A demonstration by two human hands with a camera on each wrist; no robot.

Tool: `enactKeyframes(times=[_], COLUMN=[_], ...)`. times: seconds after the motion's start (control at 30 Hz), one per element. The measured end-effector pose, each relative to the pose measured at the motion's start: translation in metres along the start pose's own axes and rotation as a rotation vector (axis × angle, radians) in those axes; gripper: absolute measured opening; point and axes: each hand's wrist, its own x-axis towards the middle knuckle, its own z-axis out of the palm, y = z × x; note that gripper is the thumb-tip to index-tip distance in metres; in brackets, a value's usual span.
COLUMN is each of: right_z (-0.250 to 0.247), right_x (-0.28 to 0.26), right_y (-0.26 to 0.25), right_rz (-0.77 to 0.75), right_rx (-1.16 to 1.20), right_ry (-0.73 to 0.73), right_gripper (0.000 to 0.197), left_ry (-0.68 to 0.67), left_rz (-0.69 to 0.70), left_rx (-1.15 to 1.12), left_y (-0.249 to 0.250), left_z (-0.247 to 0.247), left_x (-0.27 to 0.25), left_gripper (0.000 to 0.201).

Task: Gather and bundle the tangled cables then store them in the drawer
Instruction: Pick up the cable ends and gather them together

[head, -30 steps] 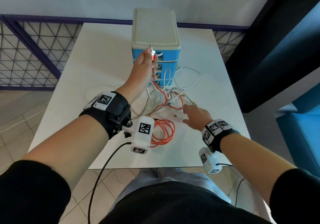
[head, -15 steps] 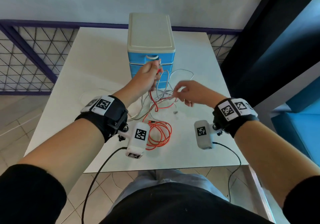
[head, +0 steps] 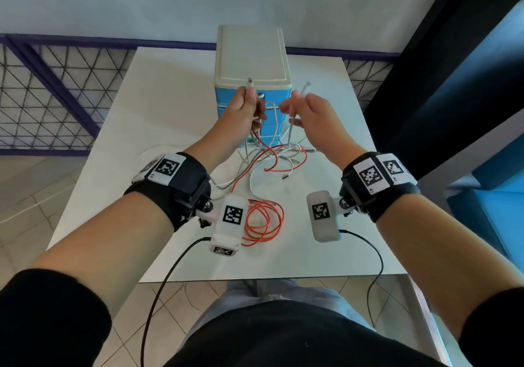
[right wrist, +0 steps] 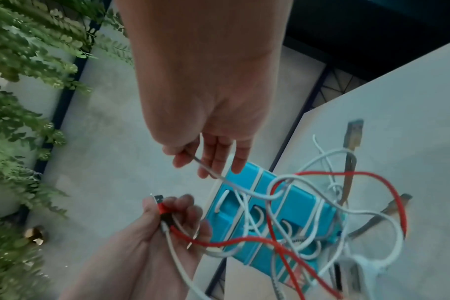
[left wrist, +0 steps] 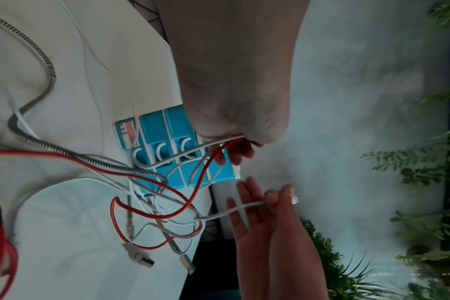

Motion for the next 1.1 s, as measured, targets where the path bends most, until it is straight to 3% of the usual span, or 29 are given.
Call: enactKeyframes(times=[0.13,0.37,0.63,0.7,0.77,0.83,0.9,0.97,1.03,1.1], right_z=[0.019,0.033,0.037,0.034,0.027,0.019,0.014,0.013,0.011,0.006], right_x=[-0.001,-0.006,-0.005,-0.002,0.002,0.005,0.005,0.006,0.011,0.016], right_y=[-0.02,-0.023,-0.018,-0.02,-0.022,-0.025,-0.027,-0.029,-0.031,-0.033], right_rz=[0.093,0.098,0.056,0.031,0.061,0.101,0.099,0.075,0.049,0.023], right_rx=[0.271,0.136,-0.002,0.024,0.216,0.437,0.519,0.549,0.546,0.497], right_ry=[-0.086,-0.176,-0.325,-0.258,-0.176,-0.151,-0.141,-0.115,-0.072,-0.019], right_gripper=[0.031,0.048,0.025,0.022,0.022,0.022,0.023,0.023,0.022,0.023], left_ry=[-0.019,-0.042,-0.122,-0.145,-0.213,-0.282,-0.332,-0.331,-0.281,-0.183], left_rz=[-0.047,-0.184,-0.134,-0.174,-0.162,-0.094,0.028,0.198,0.323,0.288], left_rx=[-0.114,-0.318,-0.148,-0.217,-0.242,-0.066,0.25,0.562,0.688,0.661], left_y=[0.005,0.008,0.01,0.002,-0.013,-0.024,-0.034,-0.045,-0.064,-0.078], left_z=[0.004,0.002,-0.003,-0.002,-0.003,-0.006,-0.008,-0.008,-0.01,-0.016], left_x=[0.005,0.005,-0.002,-0.002,-0.001,-0.006,-0.008,-0.009,-0.009,-0.01], left_gripper=[0.031,0.043,0.026,0.047,0.073,0.081,0.073,0.08,0.085,0.07])
